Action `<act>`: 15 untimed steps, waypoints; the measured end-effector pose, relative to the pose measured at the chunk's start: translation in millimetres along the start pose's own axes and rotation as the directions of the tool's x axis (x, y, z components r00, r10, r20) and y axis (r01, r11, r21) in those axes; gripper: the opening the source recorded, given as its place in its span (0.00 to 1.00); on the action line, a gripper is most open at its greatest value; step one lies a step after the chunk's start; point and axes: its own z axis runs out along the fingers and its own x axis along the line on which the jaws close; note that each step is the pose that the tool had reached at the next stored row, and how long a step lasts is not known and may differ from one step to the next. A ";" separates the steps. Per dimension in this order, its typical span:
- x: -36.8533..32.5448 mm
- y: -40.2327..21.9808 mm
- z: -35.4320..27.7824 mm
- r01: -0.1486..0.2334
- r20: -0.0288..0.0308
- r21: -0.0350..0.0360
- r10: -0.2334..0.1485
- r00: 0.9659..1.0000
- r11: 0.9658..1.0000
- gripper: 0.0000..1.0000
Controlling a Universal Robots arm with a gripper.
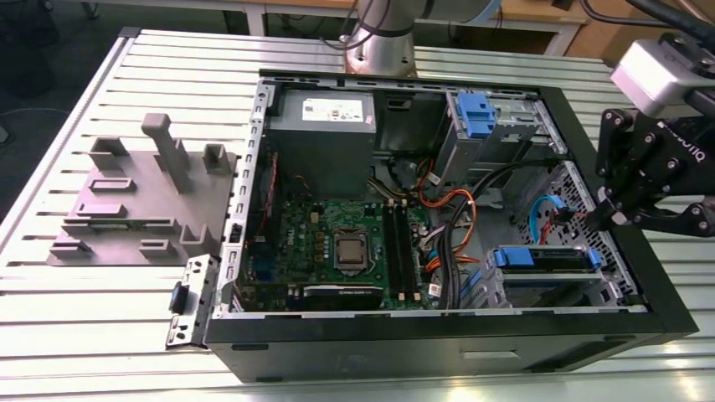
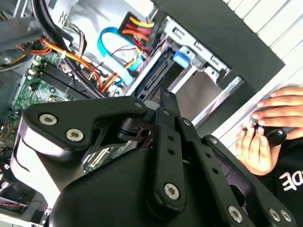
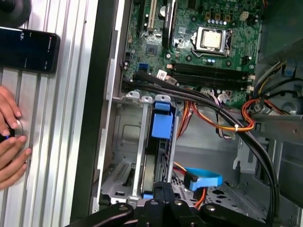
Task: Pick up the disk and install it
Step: 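Insert the first disk wire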
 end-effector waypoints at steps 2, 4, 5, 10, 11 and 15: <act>-1.5 -3.2 0.1 0.000 0.000 0.000 0.000 1.000 1.000 0.11; -2.7 -6.6 0.3 0.000 0.000 -0.001 0.000 1.000 1.000 0.11; -3.4 -8.4 0.3 0.000 0.000 -0.001 0.000 1.000 1.000 0.11; -9.7 -16.0 0.5 0.000 -0.005 -0.006 0.000 1.000 1.000 0.11; -10.4 -16.6 0.4 0.000 -0.006 -0.007 0.000 1.000 1.000 0.11; -10.5 -16.7 0.4 0.000 -0.006 -0.007 0.000 1.000 1.000 0.11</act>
